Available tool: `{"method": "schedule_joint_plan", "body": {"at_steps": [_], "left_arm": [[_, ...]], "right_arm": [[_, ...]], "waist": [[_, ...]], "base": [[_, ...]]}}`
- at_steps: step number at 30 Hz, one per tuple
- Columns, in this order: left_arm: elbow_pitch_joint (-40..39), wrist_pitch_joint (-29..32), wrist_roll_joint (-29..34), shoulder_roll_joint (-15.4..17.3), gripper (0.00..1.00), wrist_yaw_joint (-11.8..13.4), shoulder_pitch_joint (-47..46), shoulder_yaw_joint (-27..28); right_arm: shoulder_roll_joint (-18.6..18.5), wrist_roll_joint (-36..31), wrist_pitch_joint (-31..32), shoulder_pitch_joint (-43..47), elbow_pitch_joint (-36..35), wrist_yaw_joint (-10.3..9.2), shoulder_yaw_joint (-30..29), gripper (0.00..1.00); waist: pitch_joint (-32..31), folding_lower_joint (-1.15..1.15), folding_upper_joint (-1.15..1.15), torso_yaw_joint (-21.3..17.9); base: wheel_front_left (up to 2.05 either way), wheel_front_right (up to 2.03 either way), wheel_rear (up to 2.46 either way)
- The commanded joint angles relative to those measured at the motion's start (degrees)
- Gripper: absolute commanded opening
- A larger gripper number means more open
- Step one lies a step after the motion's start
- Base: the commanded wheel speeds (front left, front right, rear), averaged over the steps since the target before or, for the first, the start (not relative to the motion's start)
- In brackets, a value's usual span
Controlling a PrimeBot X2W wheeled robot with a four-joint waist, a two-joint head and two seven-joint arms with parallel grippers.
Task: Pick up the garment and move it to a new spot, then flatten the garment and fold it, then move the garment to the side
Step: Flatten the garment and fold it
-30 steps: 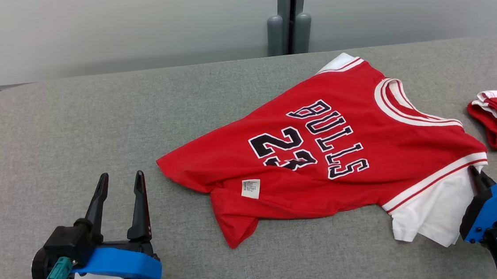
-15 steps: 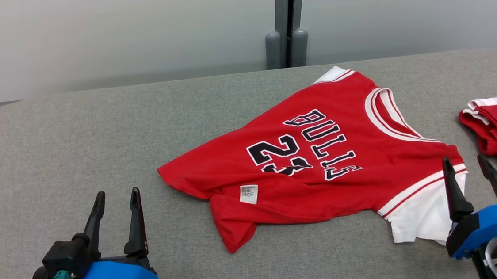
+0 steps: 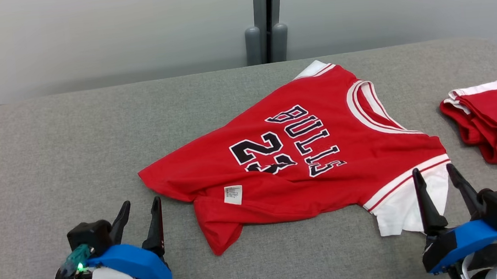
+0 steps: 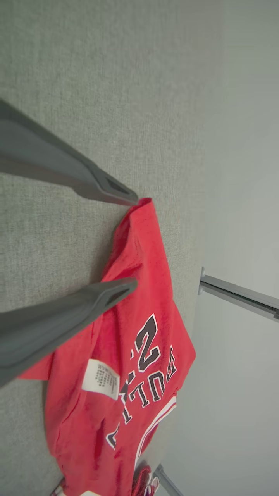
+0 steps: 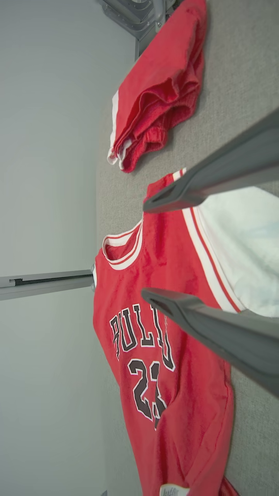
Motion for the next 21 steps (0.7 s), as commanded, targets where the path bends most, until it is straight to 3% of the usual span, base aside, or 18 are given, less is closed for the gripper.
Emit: {"method": "schedule_joint_plan", "body": {"at_steps": [1,6,11,20,21], "left_arm": [[1.85,1.82,-1.05,-0.5,1.0,-0.08,-2.25,0.2],[9.37,8.71,-6.12,-2.87,1.0,0.28,-6.95,1.78],[13.22,13.18,-10.06,-3.96,1.0,-1.16,-10.22,2.97],[16.29,9.18,-11.92,-4.11,1.0,-3.31,-13.38,4.66],[16.54,8.63,-12.1,-4.18,0.79,-3.92,-13.61,4.45]], "right_arm": [[0.08,0.62,-0.66,-0.5,0.38,0.03,0.91,1.0],[0.06,1.96,-1.51,-1.87,1.05,0.03,3.48,1.0],[0.03,2.6,-2.2,-2.92,1.58,0.03,4.77,1.0],[0.05,2.87,-3.0,-3.43,2.29,0.03,5.34,1.0],[0.05,2.89,-2.98,-3.49,2.35,0.03,5.34,1.0]], "waist": [[0.47,0.0,0.0,-0.43],[1.85,0.0,0.0,-2.28],[3.16,0.0,0.0,-4.38],[4.36,0.0,0.0,-6.91],[4.39,0.0,0.0,-7.02]], "base": [[0.0,0.0,0.0],[0.0,0.0,0.0],[0.0,0.0,0.0],[0.0,0.0,0.0],[0.0,0.0,0.0]]}}
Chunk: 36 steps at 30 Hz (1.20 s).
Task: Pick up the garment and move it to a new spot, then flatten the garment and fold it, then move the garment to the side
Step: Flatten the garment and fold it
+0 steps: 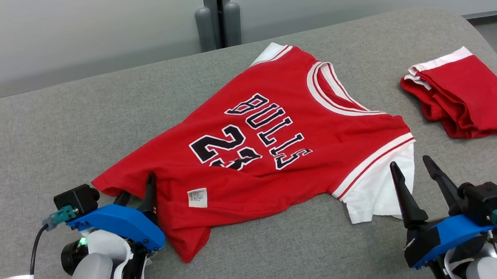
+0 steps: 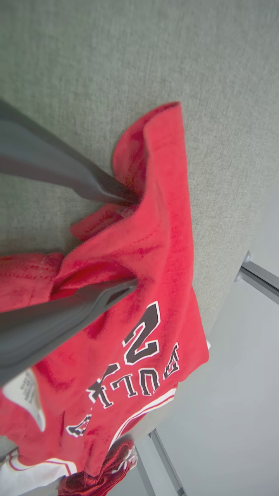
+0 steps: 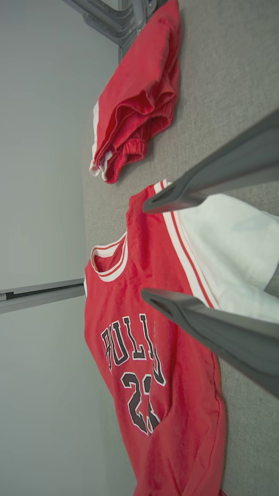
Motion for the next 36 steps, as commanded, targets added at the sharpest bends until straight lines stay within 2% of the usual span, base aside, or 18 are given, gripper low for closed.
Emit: {"method": "schedule_joint_plan", "body": {"at_steps": [1,2,7,12,16,24,29,36], "left_arm": [[0.36,-1.21,-0.06,0.13,0.38,-1.1,-1.16,-0.28],[0.54,-1.63,-0.33,0.05,0.0,-1.52,-1.43,-0.46],[-0.17,-4.96,-0.15,0.25,0.0,-2.78,-2.56,-2.04],[-5.6,-7.62,-1.1,0.87,0.0,-3.25,-2.82,-3.83],[-13.11,-3.34,-4.5,3.45,0.0,-3.37,-3.25,-6.31],[-27.87,7.86,-8.11,12.44,0.0,-2.99,-3.62,-8.73],[-34.12,10.65,-9.37,14.48,0.0,-0.97,-1.7,-7.32],[-39.24,11.86,-10.11,14.83,0.0,1.47,-1.59,-6.47]], "right_arm": [[-0.03,0.31,-0.22,-0.77,0.24,0.03,0.0,1.0],[-0.03,0.28,-0.35,-0.86,0.22,0.03,-0.09,1.0],[-0.03,0.07,-0.72,-1.0,0.07,0.03,-0.59,1.0],[-0.03,0.2,-0.87,-0.42,-0.25,0.03,-0.97,1.0],[-0.03,0.43,-0.82,-0.17,-0.81,0.03,-0.94,1.0],[-0.03,1.34,-1.27,-0.12,-0.77,0.03,-1.02,1.0],[-0.02,2.01,-2.11,-0.59,0.1,0.03,-1.28,1.0],[-0.02,2.27,-2.59,-1.14,0.79,0.03,-1.51,1.0]], "waist": [[0.03,-0.01,0.0,-0.14],[0.03,-0.01,0.0,-0.14],[-0.3,-0.01,0.0,0.5],[-1.15,-0.01,0.0,1.87],[-1.83,-0.01,0.0,2.6],[-2.15,-0.01,0.0,3.05],[-1.73,-0.01,0.0,2.77],[-1.54,-0.01,0.0,2.33]], "base": [[0.0,0.0,0.0],[0.0,0.0,0.0],[0.0,0.0,0.0],[0.0,0.0,0.0],[0.0,0.0,0.0],[0.0,0.0,0.0],[0.0,0.0,0.0],[0.0,0.0,0.0]]}}
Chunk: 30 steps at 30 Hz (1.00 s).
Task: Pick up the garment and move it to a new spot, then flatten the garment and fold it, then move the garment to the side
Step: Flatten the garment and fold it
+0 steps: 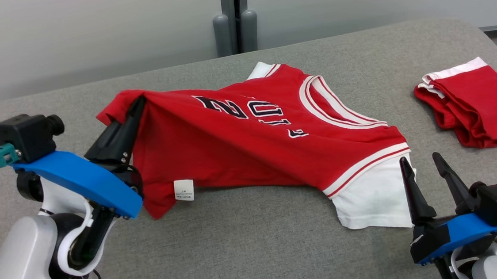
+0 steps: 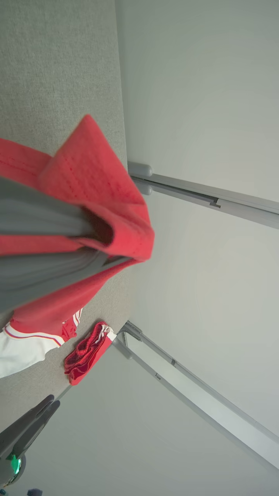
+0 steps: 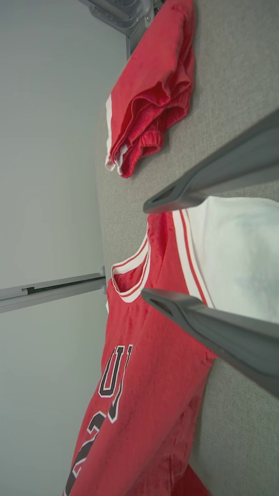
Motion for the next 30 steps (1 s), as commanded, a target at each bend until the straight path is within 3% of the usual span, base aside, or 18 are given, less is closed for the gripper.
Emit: {"method": "schedule_joint_plan", "body": {"at_steps": [1,6,15,16,17,18,23,30], "left_arm": [[-0.7,0.23,0.27,0.83,0.0,0.62,-1.06,0.65],[2.65,0.32,2.96,2.93,0.0,1.4,-3.06,1.03],[17.74,-2.91,9.68,6.02,0.0,0.27,-11.76,0.38],[19.46,-3.32,10.13,6.18,0.25,0.48,-12.54,0.48],[21.13,-3.65,10.54,6.41,0.88,0.59,-13.38,0.66],[22.76,-4.03,10.99,6.57,1.0,0.45,-14.12,0.63],[28.26,-6.45,10.64,5.36,1.0,-0.24,-15.26,0.83],[30.58,-7.86,8.52,3.95,1.0,-2.12,-12.11,-0.12]], "right_arm": [[-0.03,0.19,-0.39,-1.05,0.2,0.03,-0.1,1.0],[-0.03,1.05,-0.79,-1.59,0.81,0.03,0.97,1.0],[-0.04,2.38,-2.26,-5.24,2.16,0.03,3.86,1.0],[-0.03,2.45,-2.56,-5.69,2.43,0.03,4.01,1.0],[-0.04,2.47,-2.74,-6.17,2.6,0.03,4.21,1.0],[-0.03,2.54,-3.01,-6.56,2.93,0.03,4.37,1.0],[-0.03,2.4,-3.46,-8.39,4.36,0.03,4.63,1.0],[-0.04,1.34,-3.25,-8.32,5.33,0.03,4.08,1.0]], "waist": [[-0.01,0.0,0.0,-0.08],[1.03,0.0,0.0,-0.89],[6.82,0.0,0.0,-4.23],[7.35,0.0,0.0,-4.5],[7.94,0.0,0.0,-4.79],[8.33,0.0,0.0,-5.02],[8.99,0.0,0.0,-5.16],[6.33,0.0,0.0,-2.32]], "base": [[0.0,0.0,0.0],[0.0,0.0,0.0],[0.0,0.0,0.0],[0.0,0.0,0.0],[0.0,0.0,0.0],[0.0,0.0,0.0],[0.0,0.0,0.0],[0.0,0.0,0.0]]}}
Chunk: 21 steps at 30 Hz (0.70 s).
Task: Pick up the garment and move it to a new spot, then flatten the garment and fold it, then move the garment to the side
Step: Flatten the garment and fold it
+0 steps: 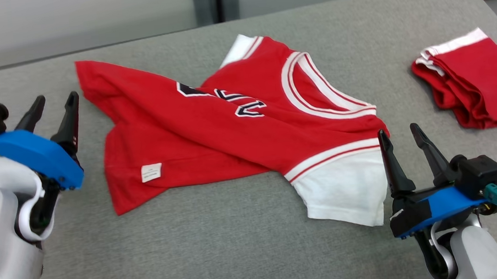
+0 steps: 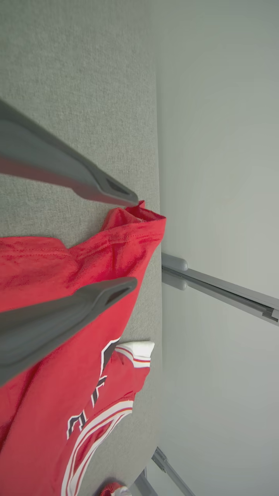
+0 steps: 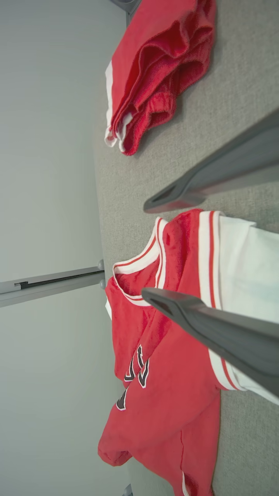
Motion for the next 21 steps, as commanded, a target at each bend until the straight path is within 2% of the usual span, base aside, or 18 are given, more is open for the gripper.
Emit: {"method": "schedule_joint_plan", "body": {"at_steps": [1,5,11,14,21], "left_arm": [[-0.17,-0.6,0.19,0.28,1.0,-0.19,0.97,-0.1],[-1.69,-3.21,0.6,-0.96,1.0,-0.04,5.01,-0.98],[-5.24,-7.54,3.49,-3.39,1.0,3.47,12.0,-3.42],[-6.08,-7.15,4.43,-5.26,1.0,5.23,14.42,-5.67],[-3.7,-3.97,4.69,-6.92,1.0,6.74,13.76,-7.72]], "right_arm": [[-0.06,-0.32,0.26,0.11,0.15,0.03,-0.11,1.0],[-0.06,-0.88,0.92,1.45,-0.02,0.03,-0.85,1.0],[-0.07,-1.47,2.08,3.57,-1.67,0.03,-2.05,1.0],[-0.06,-1.58,2.85,4.65,-2.58,0.03,-2.35,1.0],[-0.07,-1.65,4.45,5.72,-4.42,0.03,-1.71,1.0]], "waist": [[-0.38,0.0,0.0,0.24],[-2.6,0.0,0.0,1.98],[-4.86,0.0,0.0,4.05],[-5.4,0.0,0.0,4.71],[-4.9,0.0,0.0,4.62]], "base": [[0.0,0.0,0.0],[0.0,0.0,0.0],[0.0,0.0,0.0],[0.0,0.0,0.0],[0.0,0.0,0.0]]}}
